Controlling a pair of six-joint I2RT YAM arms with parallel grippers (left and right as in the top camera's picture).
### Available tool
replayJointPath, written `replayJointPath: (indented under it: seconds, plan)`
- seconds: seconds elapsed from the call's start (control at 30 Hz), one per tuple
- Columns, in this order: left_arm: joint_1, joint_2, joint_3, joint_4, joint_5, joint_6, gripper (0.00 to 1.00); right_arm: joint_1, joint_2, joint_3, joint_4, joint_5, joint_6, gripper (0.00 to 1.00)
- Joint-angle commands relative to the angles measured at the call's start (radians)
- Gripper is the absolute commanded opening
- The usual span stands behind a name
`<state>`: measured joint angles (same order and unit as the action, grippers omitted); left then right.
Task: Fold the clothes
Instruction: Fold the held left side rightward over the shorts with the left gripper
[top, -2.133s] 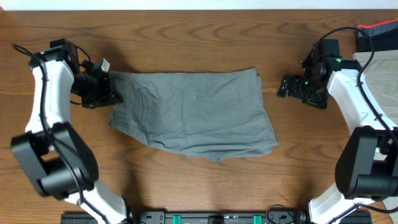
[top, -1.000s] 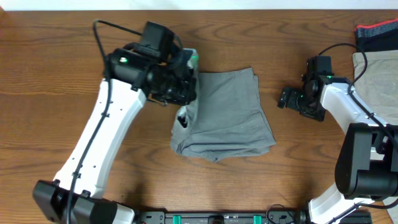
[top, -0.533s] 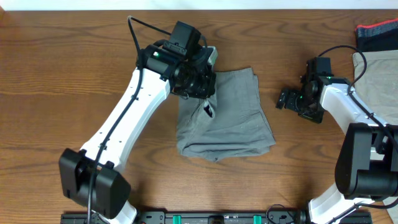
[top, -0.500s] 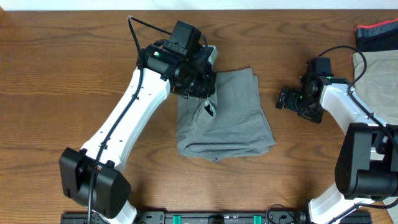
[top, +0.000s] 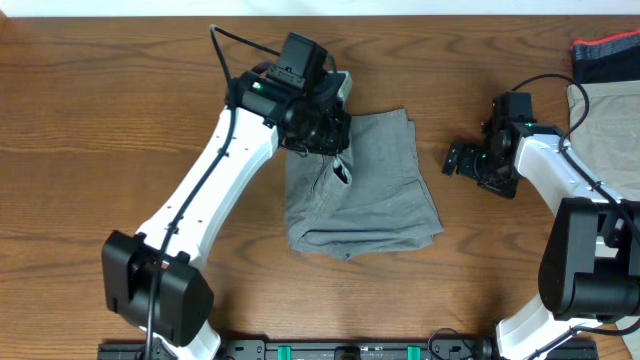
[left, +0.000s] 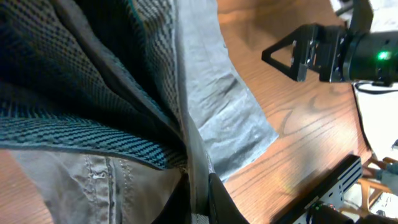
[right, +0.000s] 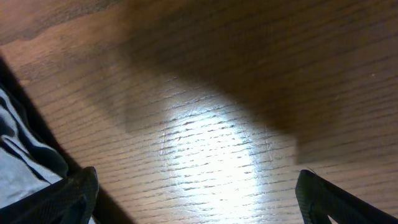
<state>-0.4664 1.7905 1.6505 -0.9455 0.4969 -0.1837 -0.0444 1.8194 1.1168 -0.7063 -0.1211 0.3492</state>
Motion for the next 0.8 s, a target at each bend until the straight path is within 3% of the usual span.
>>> replayJointPath:
  seconds: [0.0,0.33,0.4,0.77]
  plan:
    - [-0.038,0.011,-0.006,-0.01,0.007,-0.002,0.06,0.0,0.0,-0.005,-0.001,-0.008,0.014,0.99]
    - [-0.114,0.029,-0.006,-0.01,-0.043,-0.002,0.08,0.0,0.0,-0.005,-0.008,-0.011,0.014,0.99]
    - [-0.115,0.037,-0.006,-0.01,-0.042,-0.002,0.17,0.0,0.0,-0.005,-0.01,-0.011,0.013,0.99]
    - [-0.115,0.062,-0.006,0.006,-0.042,-0.002,0.17,0.0,0.0,-0.005,-0.013,-0.011,0.014,0.99]
